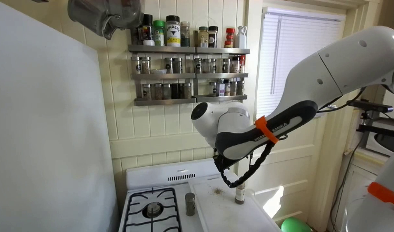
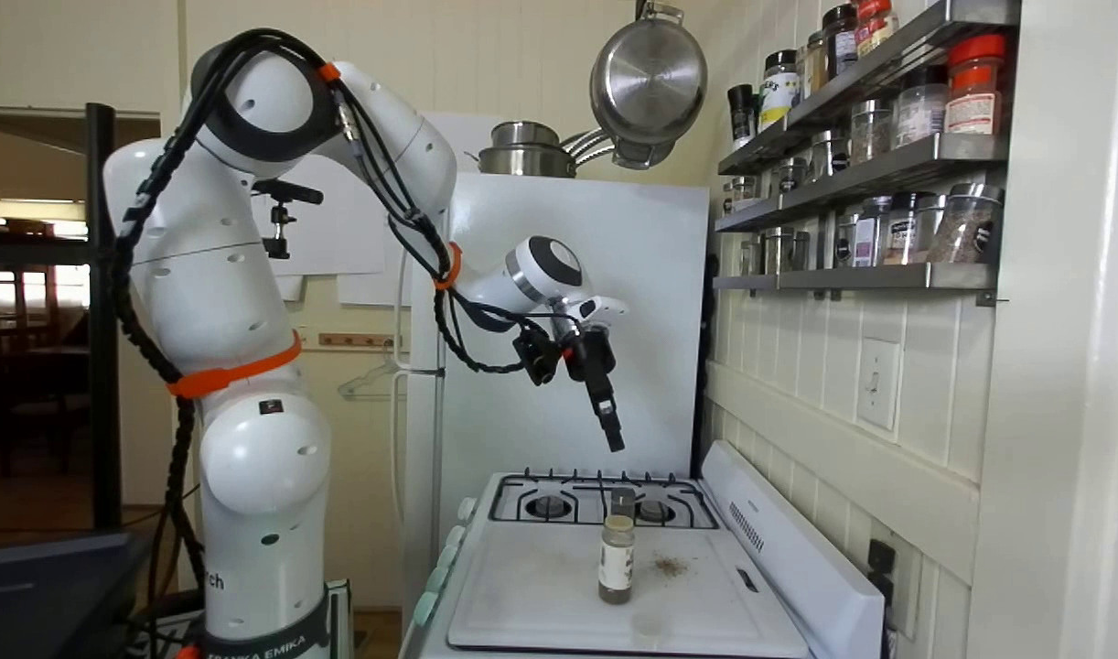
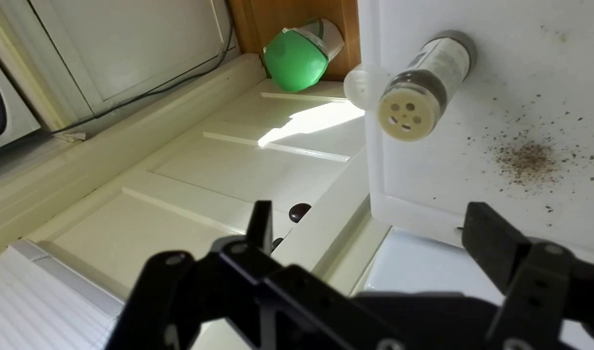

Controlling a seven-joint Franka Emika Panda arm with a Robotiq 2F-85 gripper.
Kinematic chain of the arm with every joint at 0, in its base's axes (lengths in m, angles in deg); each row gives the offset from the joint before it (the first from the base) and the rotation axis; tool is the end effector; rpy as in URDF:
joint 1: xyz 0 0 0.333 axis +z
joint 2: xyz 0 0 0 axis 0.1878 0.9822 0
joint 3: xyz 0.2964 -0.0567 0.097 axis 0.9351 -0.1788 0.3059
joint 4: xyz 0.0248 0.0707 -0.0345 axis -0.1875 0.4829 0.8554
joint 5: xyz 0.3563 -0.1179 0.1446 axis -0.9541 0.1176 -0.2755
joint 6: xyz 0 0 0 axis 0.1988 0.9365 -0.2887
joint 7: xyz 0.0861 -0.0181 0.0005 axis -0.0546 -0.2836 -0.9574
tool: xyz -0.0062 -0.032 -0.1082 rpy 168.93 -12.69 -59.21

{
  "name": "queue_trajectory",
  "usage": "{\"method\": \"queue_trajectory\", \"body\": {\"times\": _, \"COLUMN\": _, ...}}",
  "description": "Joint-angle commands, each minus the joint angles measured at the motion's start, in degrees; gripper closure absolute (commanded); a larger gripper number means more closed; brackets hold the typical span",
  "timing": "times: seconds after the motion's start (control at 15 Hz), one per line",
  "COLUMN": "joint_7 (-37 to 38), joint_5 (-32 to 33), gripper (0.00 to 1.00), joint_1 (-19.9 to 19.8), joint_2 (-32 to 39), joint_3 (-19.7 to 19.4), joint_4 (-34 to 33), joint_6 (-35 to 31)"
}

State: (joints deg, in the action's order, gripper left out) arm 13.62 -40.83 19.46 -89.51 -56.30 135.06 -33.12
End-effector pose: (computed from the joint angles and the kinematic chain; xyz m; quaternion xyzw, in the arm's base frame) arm 0.4252 0.0697 0.4079 0.9060 -0.2376 0.1065 0.3338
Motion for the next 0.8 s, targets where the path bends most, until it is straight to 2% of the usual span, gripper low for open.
{"method": "queue_trajectory", "body": {"times": 0.0, "joint_7": -0.3, "joint_5": -0.9, "gripper": 0.00, "joint_1": -2.0, "joint_2": 0.0, "joint_3": 0.6, "joint_4": 0.0, "joint_6": -0.1}}
{"method": "queue_trajectory", "body": {"times": 0.33, "joint_7": 3.9, "joint_5": -1.9, "gripper": 0.00, "joint_1": -6.5, "joint_2": -4.9, "joint_3": -3.9, "joint_4": 4.8, "joint_6": -6.5}}
{"method": "queue_trajectory", "body": {"times": 0.73, "joint_7": 3.1, "joint_5": -2.0, "gripper": 0.00, "joint_1": -12.5, "joint_2": -8.2, "joint_3": -9.5, "joint_4": 12.2, "joint_6": -26.2}}
